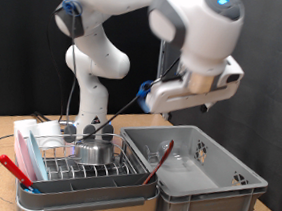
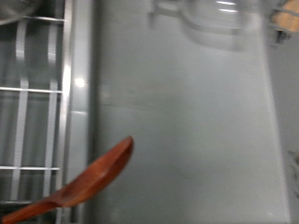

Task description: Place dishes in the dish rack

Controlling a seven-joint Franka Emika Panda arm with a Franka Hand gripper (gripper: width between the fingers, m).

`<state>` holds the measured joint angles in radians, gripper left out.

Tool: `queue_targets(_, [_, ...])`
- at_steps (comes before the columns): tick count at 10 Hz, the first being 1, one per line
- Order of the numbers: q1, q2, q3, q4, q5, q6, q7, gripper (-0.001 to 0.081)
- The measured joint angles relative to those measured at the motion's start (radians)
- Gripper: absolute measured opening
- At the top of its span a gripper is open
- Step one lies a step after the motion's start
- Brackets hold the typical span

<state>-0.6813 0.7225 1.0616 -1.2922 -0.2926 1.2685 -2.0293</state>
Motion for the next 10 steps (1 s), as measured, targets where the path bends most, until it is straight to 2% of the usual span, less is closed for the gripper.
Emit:
queue_targets(2, [0.045, -0.042, 0.001, 0.017, -0.029, -0.060, 0.014, 0.0811])
queue_targets(3, [0.059, -0.047, 0.002, 0.039, 0.006, -0.113, 0.036, 0.0811])
queue_targets(4, [0.076, -0.016, -0.003, 0.092, 0.049, -0.172, 0.060, 0.0811])
queue_targets(5, [0.075, -0.020, -0.003, 0.082, 0.027, -0.147, 0.053, 0.0811])
queue_targets(8, [0.038, -0.071, 0.050, -0.008, -0.074, -0.062, -0.099, 0.0811])
queue_targets(10, [-0.024, -0.134, 0.120, -0.078, -0.070, -0.053, -0.172, 0.0811])
